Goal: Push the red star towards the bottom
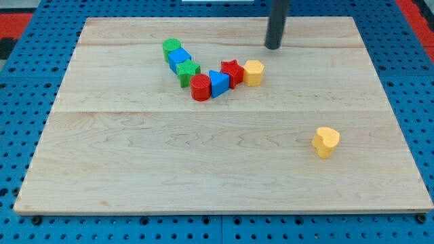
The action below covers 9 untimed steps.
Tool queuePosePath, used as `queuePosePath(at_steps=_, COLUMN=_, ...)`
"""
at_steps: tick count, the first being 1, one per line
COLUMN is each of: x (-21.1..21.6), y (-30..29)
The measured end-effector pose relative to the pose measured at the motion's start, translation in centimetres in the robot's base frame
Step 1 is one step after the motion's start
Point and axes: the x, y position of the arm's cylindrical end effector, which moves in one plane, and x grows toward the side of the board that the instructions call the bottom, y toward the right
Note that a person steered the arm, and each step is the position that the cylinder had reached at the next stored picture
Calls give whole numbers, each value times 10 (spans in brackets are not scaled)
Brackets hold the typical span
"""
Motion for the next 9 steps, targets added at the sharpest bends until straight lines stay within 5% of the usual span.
queuePosePath(at_steps=2, x=3, y=-81)
queuePosePath(at_steps=9, x=136, y=-50)
